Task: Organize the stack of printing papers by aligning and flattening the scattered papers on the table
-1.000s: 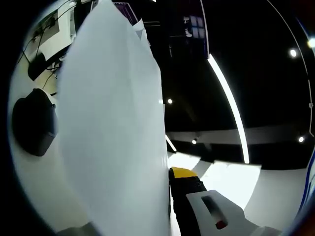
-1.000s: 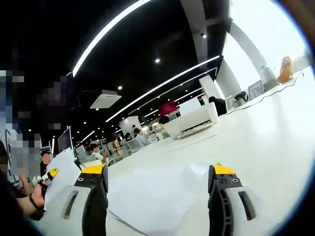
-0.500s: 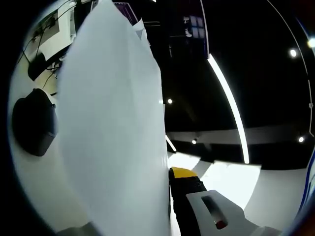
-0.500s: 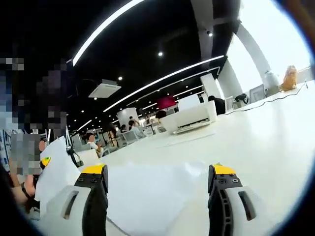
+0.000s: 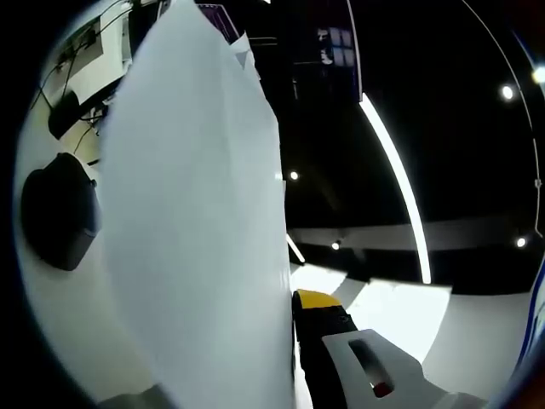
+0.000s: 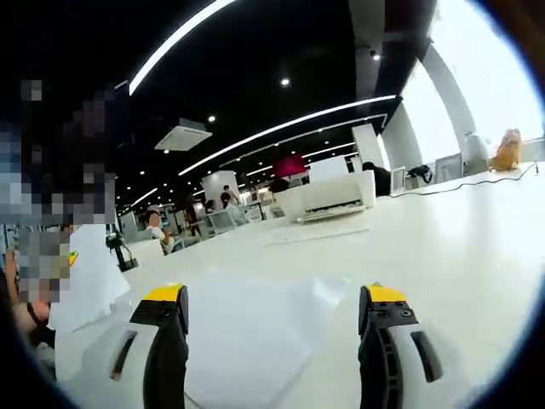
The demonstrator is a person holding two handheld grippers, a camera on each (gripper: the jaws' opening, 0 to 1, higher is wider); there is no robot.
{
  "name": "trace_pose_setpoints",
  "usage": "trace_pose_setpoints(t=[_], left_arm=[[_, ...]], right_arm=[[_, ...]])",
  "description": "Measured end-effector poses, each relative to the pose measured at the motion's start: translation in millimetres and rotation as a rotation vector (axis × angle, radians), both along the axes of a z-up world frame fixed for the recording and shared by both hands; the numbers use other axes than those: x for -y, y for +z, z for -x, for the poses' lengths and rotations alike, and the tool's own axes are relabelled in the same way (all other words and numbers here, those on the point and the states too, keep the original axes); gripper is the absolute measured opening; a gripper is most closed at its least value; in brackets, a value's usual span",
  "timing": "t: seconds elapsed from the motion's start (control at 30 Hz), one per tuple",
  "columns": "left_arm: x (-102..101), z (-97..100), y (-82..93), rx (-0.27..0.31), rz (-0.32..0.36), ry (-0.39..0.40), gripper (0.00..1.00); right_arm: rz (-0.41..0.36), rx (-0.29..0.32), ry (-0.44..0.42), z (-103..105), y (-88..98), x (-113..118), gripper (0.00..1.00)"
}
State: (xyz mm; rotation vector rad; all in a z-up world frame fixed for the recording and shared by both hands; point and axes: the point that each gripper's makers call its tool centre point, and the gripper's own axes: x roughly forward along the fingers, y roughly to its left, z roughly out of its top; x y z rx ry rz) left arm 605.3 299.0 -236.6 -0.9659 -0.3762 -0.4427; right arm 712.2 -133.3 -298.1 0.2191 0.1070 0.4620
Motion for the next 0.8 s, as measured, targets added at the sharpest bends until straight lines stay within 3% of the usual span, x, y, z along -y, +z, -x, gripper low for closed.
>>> trace_pose_setpoints(t=[0.3,0.5,0.8], left_arm=[[-0.3,0.4,0.2,0.002,0.005,-0.001,0.06],[-2.9,-1.4,-0.8,0.003,0.006,-0.002,0.06],[-7.2,-3.8,-2.5,0.006,0.008,-0.002,0.06]], right_arm=[[0.033,-0.021,-0.009,-13.3,-5.7,6.2,0.76],[0.095,-0.032,0.012,-18.9,-12.0,-0.2,0.76],[0.097,-0.034,0.004,-25.5,-12.6,3.4,0.76]])
